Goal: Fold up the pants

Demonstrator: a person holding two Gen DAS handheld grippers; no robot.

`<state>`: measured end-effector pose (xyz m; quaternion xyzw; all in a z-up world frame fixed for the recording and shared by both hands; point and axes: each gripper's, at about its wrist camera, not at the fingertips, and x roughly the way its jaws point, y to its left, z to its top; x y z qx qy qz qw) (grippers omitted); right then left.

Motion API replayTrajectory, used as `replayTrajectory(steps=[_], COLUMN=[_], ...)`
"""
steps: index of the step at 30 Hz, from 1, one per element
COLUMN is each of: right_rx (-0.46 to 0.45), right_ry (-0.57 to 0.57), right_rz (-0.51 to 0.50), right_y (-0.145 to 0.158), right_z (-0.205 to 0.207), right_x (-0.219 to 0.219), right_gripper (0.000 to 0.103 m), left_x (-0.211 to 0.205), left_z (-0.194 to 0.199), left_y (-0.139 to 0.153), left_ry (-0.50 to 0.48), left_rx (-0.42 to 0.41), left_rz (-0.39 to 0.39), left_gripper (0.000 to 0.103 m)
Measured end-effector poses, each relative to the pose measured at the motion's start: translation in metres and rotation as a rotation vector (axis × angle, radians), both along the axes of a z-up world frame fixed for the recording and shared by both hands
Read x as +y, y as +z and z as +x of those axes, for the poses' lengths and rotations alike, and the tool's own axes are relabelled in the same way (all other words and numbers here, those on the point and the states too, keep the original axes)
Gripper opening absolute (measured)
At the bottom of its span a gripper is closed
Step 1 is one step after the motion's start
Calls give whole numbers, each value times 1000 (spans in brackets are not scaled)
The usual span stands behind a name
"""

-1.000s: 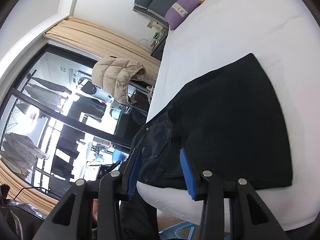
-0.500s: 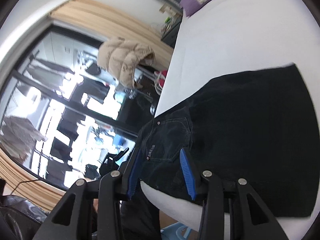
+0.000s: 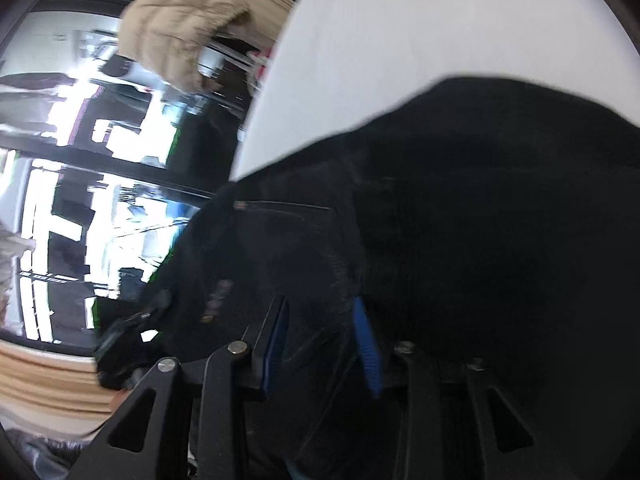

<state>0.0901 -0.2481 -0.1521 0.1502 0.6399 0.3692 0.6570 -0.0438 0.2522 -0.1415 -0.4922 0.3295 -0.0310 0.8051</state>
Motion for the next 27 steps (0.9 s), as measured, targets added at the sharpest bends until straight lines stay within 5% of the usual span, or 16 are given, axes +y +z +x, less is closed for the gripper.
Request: replayTrajectory(steps=[5, 12, 13, 16, 22, 27], right_rx=[-7, 18, 16, -19, 3, -32], right_ry=[-14, -93, -103, -142, -133, -129], right_rz=[-79, 33, 70, 174, 308, 410], right_y=[-18, -29, -24, -5, 25, 45], right_z=[0, -6, -8, -13, -6, 2], right_x=[1, -18, -23, -40, -75, -107], right_gripper=[0, 0, 11, 70, 76, 92], left_x=[-13, -36, -39, -62, -162, -261], left_z=[16, 32, 35, 48, 89, 115], left_y=[9, 25, 29, 55, 99, 80], left_ry=[-23, -61, -68, -122, -349, -544], left_rx=[4, -6, -8, -35, -120, -117], left_rz=[75, 127, 143, 243, 523, 700], left_gripper=[12, 12, 12, 12, 12, 12])
